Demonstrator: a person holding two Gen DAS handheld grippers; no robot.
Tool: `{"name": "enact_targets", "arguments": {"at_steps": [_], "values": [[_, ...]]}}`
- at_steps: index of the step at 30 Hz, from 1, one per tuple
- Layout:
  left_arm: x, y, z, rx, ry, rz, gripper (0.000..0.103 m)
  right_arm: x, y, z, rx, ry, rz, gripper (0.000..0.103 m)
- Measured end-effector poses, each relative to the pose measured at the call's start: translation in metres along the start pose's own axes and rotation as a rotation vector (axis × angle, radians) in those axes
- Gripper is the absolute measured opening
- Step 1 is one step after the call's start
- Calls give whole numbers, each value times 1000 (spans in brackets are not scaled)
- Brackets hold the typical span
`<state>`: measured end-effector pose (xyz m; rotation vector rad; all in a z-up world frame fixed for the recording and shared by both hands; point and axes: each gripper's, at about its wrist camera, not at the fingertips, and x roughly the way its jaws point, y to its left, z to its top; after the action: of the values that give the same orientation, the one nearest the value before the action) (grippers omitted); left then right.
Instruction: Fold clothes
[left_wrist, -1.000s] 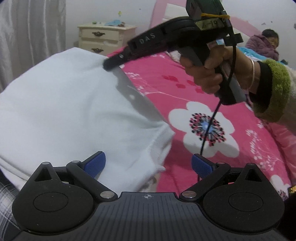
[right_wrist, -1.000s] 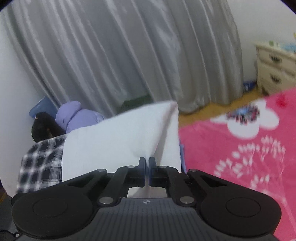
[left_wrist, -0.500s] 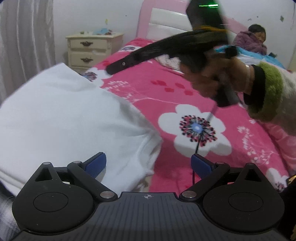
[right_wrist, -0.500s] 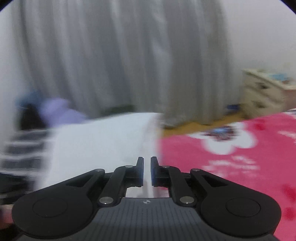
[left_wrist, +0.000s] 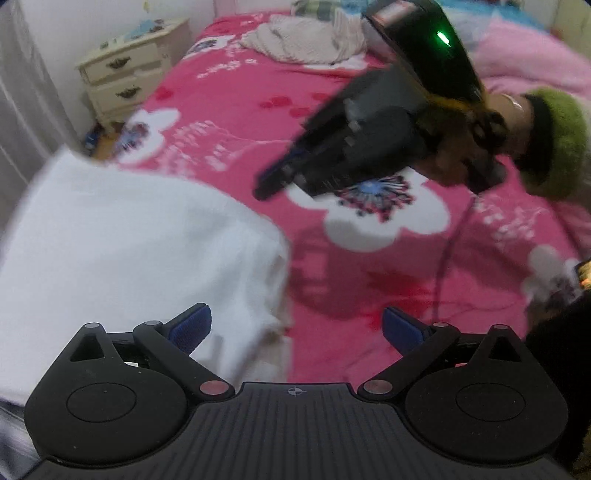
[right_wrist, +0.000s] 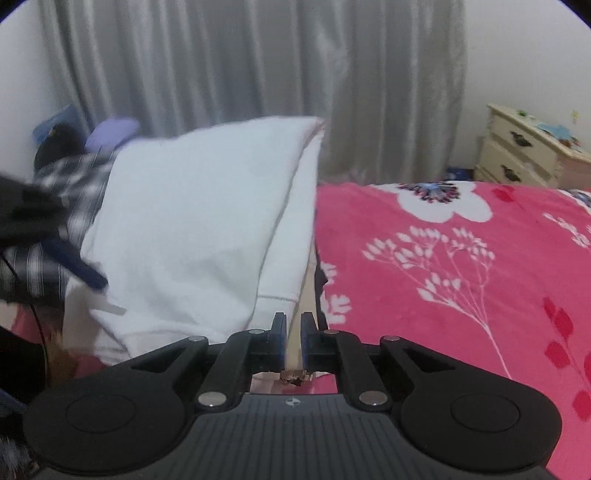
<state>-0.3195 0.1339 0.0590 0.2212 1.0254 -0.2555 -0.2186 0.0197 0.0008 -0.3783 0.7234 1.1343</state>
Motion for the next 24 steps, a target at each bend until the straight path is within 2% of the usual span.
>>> {"name": "enact_targets", "arguments": {"at_steps": [2, 3, 5, 6, 9, 12, 13, 14, 16, 18, 21, 23, 24], "values": [[-5, 6, 27, -73, -9, 75, 100, -10, -1, -2, 41, -29, -27, 14], [-6, 8, 38, -144, -44, 110, 100, -16, -3, -3, 56, -41, -43, 23], [-12, 10, 54, -324, -156, 180, 103, -31, -10, -9, 63, -60, -89, 33], [-13, 10, 59, -416, -212, 211, 103, -40, -16, -12, 65, -68, -114, 33], [0, 3, 59, -634, -296, 322, 103, -62, -34, -16, 105, -86, -166, 33], [12, -6, 58, -797, -353, 503, 102, -89, -54, -17, 174, -121, -222, 34], [10, -9, 54, -858, -385, 539, 102, -97, -59, -17, 194, -130, -241, 34], [6, -12, 47, -929, -418, 555, 102, -105, -64, -17, 210, -139, -263, 35], [-1, -21, 22, -1075, -458, 541, 103, -118, -68, -18, 228, -151, -301, 37], [-1, -30, -9, -1183, -440, 515, 103, -127, -66, -18, 242, -151, -301, 37], [15, -40, -53, -1327, -273, 531, 103, -127, -47, -22, 204, -129, -283, 44], [24, -46, -74, -1376, -138, 563, 103, -122, -27, -28, 154, -97, -282, 48], [26, -49, -84, -1392, -96, 582, 103, -119, -17, -32, 127, -81, -281, 50]]}}
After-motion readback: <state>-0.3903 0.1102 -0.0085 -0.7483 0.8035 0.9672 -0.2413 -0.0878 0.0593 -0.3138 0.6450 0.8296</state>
